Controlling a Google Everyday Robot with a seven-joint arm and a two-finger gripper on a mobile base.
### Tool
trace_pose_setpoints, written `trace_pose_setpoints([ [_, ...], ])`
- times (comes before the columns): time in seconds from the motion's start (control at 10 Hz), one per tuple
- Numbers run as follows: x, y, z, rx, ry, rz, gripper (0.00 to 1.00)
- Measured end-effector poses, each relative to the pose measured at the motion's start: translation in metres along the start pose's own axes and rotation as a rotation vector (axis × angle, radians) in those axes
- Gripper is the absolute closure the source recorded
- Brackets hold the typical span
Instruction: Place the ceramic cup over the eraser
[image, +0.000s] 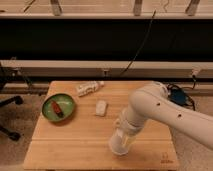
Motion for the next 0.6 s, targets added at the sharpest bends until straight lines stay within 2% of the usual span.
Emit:
trace_pose_setpoints([
  [0.6, 0.004, 0.002, 0.033, 0.012, 0.029, 0.000, 0.99],
])
